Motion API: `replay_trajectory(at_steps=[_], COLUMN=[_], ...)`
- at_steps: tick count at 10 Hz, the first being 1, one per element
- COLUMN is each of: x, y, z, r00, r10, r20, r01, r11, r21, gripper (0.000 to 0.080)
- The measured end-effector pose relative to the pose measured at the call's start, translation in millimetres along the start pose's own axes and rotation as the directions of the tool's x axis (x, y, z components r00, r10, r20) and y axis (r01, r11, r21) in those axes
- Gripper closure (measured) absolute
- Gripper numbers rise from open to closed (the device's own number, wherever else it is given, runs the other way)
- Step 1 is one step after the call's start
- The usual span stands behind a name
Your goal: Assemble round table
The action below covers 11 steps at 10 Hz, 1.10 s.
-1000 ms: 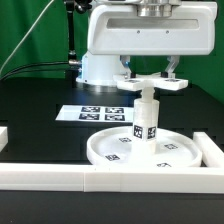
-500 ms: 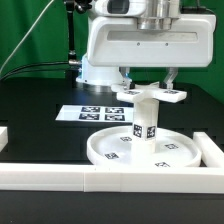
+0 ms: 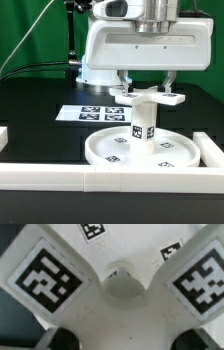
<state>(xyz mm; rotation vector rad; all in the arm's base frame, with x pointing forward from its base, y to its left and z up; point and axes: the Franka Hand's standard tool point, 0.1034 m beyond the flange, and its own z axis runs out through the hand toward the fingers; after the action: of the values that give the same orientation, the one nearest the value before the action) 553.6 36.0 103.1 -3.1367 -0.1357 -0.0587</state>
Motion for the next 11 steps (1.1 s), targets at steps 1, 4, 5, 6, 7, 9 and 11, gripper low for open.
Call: replay_trajectory(at_steps=[1,4,5,6,7,9,11], x=[0.0,0.0,0.0,0.0,0.0,1.1,1.5], y=[0.0,0.0,0.0,0.0,0.0,-3.2,-3.4], z=[0.0,0.0,0.0,0.0,0.1,0.4,0.7], r00=[1.000,1.000,1.000,0.999,0.999,0.972,0.906], r10=[0.000,0.000,0.011,0.034,0.033,0.236,0.424], r20=[0.000,0.000,0.000,0.000,0.000,-0.005,-0.008], r01=[0.000,0.000,-0.011,-0.034,-0.033,-0.236,-0.424], r11=[1.000,1.000,1.000,0.999,0.999,0.972,0.906], r21=[0.000,0.000,0.000,0.000,0.000,0.009,0.020], gripper=[0.0357,0.0357,0.0357,0.0357,0.0357,0.0357,0.0357])
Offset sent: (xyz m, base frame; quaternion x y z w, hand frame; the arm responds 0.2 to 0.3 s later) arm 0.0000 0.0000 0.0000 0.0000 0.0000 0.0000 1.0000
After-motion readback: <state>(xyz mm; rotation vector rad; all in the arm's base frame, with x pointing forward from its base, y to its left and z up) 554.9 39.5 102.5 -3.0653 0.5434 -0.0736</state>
